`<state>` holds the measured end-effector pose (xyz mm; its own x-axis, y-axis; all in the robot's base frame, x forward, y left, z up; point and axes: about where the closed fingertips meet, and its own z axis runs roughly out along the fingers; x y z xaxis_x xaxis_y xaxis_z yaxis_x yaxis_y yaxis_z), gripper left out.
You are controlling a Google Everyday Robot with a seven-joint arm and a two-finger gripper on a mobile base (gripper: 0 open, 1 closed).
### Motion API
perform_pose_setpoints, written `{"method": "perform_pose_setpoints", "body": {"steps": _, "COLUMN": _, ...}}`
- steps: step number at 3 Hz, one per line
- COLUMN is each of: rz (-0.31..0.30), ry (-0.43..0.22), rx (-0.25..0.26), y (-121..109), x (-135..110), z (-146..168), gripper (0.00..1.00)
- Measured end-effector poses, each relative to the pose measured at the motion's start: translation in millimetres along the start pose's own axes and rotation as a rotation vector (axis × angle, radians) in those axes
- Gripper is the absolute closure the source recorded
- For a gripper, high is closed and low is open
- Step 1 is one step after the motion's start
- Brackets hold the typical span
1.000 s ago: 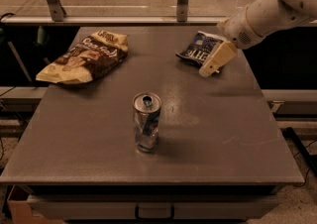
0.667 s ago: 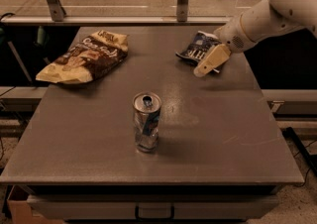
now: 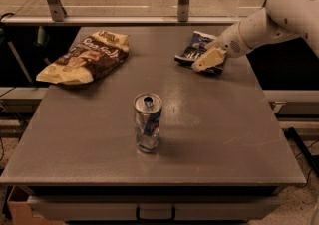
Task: Move blue chip bag near brown chip bag
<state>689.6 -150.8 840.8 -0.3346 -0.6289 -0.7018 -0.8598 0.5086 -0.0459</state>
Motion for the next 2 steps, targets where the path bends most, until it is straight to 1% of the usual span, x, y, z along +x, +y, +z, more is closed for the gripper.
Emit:
{"method": "perform_pose_setpoints", "body": {"steps": 1, "rz": 0.015, "ry": -0.022, "rx": 0.001, "y": -2.3, "x": 2.7, "z": -4.4, "gripper": 0.65}}
{"method": "perform_pose_setpoints", "body": {"steps": 2, "rz": 0.004, "ry": -0.056, "rx": 0.010, "y": -3.7, "x": -4.4, "z": -16.6, "gripper": 0.88}}
